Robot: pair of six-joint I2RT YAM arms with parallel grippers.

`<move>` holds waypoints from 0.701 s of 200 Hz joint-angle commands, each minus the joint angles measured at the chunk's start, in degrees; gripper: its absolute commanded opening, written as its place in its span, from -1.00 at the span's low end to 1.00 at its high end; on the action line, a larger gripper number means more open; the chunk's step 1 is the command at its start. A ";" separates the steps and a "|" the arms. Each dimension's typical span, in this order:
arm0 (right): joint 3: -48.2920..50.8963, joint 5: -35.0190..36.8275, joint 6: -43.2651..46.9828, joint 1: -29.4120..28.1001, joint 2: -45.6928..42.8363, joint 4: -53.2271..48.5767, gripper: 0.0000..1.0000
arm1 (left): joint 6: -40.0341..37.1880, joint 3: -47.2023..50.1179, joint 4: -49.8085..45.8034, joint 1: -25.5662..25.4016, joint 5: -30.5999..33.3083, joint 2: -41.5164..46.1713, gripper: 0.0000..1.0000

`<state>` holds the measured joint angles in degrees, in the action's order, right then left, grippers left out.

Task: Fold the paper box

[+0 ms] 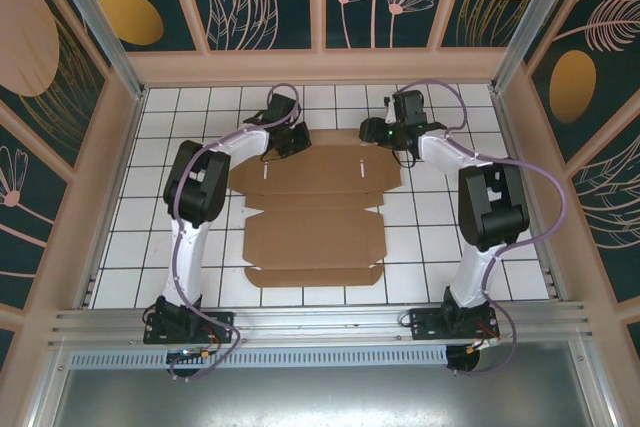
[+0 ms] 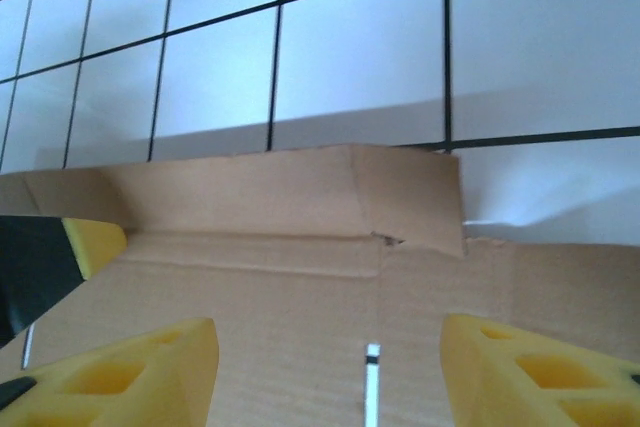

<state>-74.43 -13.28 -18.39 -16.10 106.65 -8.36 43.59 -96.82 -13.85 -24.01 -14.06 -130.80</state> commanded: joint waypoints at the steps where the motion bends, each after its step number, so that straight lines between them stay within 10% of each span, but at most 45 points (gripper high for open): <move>1: -2.87 -1.13 -0.44 1.32 2.68 0.00 0.21 | 2.47 -6.12 -1.72 -0.07 -2.09 -4.00 -1.00; 140: -18.90 -5.97 1.78 5.84 19.71 -5.85 0.27 | 6.61 -6.39 0.03 -0.07 -1.24 -10.44 -1.00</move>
<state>-89.06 -15.11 -17.98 -9.93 123.28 -12.10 48.86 -105.65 -12.64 -24.01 -15.90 -138.58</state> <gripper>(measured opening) 0.634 0.050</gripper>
